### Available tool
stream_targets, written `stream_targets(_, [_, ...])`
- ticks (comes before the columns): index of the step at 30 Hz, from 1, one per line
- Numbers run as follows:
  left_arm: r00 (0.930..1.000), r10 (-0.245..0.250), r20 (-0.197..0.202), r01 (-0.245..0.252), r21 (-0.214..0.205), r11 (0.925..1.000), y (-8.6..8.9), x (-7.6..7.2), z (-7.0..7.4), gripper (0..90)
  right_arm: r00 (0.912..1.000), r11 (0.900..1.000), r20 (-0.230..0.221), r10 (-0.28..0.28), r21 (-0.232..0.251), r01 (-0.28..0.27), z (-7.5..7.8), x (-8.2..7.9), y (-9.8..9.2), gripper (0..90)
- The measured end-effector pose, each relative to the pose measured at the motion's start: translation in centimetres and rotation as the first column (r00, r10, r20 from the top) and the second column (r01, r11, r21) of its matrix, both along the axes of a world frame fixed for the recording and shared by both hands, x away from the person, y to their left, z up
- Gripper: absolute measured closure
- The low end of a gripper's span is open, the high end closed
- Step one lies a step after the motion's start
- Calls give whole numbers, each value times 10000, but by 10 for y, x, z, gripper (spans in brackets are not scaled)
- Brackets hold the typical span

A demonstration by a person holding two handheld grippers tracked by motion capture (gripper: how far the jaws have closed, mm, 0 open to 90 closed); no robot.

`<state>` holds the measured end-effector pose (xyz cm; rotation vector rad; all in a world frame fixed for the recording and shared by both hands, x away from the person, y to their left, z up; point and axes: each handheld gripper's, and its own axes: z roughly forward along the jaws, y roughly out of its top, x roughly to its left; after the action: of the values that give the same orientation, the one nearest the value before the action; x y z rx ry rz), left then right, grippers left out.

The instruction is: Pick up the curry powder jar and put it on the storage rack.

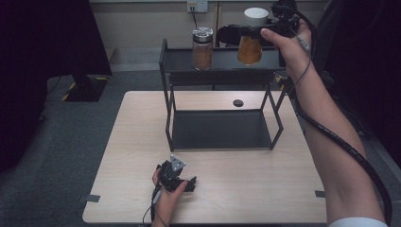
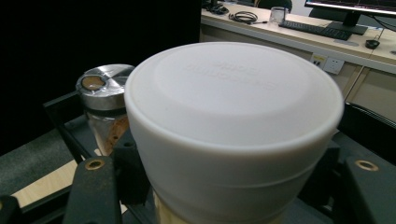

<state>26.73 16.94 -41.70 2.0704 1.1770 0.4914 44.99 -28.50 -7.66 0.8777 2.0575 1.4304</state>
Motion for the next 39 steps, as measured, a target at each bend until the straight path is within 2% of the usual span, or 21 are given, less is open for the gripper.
stream_targets(18, [10000, -14, 1, 14, 10, 10000, 0, 0, 0, 0, 9981, 9984, -261, -557, -92, 555, -9, 20, 12, 337])
stream_targets(20, [10000, -15, 1, 15, 6, 10000, 0, 0, 0, 0, 9977, 9973, -163, -660, -336, 654, -9, 20, 15, 336])
stream_targets(22, [10000, 14, 2, -14, 5, 10000, 0, 0, 0, 0, 9975, 9976, -216, -675, -144, 672, -10, 21, 14, 337])
stream_targets(27, [10000, 50, 11, -50, 19, 10000, -1, -1, 0, 1, 9976, 9974, -166, -667, -274, 662, -9, 21, 16, 337])
stream_targets(36, [10000, 93, 7, -93, 23, 10000, -1, -1, 0, 1, 9973, 9973, -217, -707, -190, 703, -10, 20, 15, 333])
stream_targets(38, [10000, 100, 6, -100, 16, 9999, -1, -2, 0, 1, 9972, 9972, -238, -715, -240, 709, -9, 20, 16, 317])
stream_targets(39, [10000, 99, 5, -99, 15, 10000, -1, -1, 0, 1, 9968, 9969, -253, -754, -223, 749, -10, 19, 16, 270])
